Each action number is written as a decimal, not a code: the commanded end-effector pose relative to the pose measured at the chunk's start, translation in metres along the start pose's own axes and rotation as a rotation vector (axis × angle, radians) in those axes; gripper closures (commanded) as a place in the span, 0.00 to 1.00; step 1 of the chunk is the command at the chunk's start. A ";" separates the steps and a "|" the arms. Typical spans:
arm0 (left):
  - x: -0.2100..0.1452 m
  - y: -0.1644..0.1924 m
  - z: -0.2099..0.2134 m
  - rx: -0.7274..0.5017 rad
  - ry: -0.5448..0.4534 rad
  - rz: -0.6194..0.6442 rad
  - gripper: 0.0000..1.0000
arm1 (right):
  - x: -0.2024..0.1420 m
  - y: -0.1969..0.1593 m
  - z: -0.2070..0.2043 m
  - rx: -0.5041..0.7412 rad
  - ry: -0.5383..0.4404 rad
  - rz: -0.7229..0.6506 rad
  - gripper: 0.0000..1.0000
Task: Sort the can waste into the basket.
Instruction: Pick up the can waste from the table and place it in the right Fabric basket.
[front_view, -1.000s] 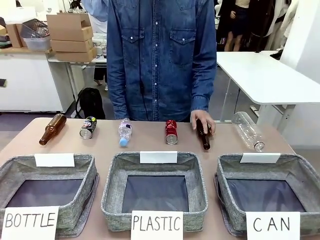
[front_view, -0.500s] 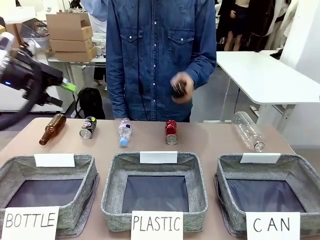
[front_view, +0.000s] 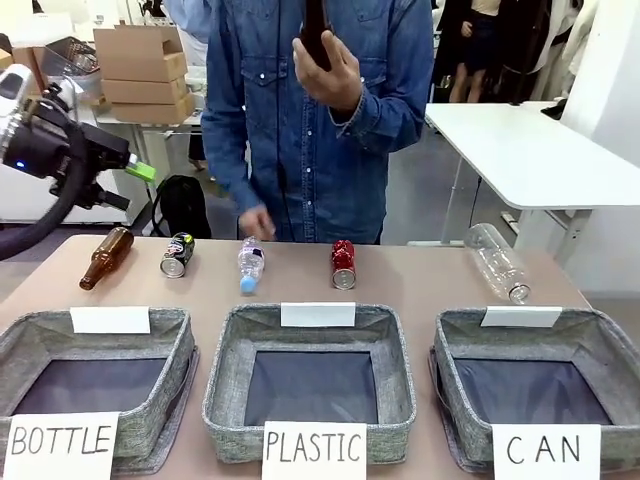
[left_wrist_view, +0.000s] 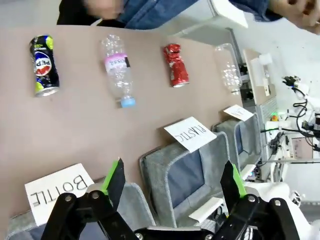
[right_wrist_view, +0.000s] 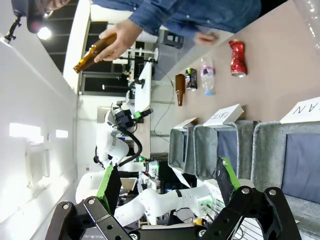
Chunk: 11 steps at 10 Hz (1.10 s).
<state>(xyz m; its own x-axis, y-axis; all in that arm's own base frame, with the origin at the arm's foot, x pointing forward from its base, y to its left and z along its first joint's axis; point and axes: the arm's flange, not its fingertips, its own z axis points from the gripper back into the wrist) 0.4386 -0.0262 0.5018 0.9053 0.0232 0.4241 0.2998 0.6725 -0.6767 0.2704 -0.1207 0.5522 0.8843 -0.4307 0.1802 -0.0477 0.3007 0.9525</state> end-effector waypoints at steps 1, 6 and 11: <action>0.033 0.027 -0.047 0.156 0.032 0.058 0.00 | 0.002 0.002 -0.001 0.024 -0.005 0.029 0.00; 0.048 0.060 -0.024 0.154 0.082 0.107 0.00 | 0.002 0.002 -0.001 0.024 -0.005 0.029 0.00; -0.016 0.045 0.153 -0.083 -0.015 0.064 0.00 | 0.002 0.002 -0.001 0.024 -0.005 0.029 0.00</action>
<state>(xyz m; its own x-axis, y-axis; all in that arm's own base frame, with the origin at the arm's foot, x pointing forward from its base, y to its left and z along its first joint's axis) 0.3890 0.1166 0.5827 0.9138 0.0874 0.3967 0.2613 0.6211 -0.7388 0.2702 -0.1204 0.5524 0.8858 -0.4274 0.1807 -0.0488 0.3013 0.9523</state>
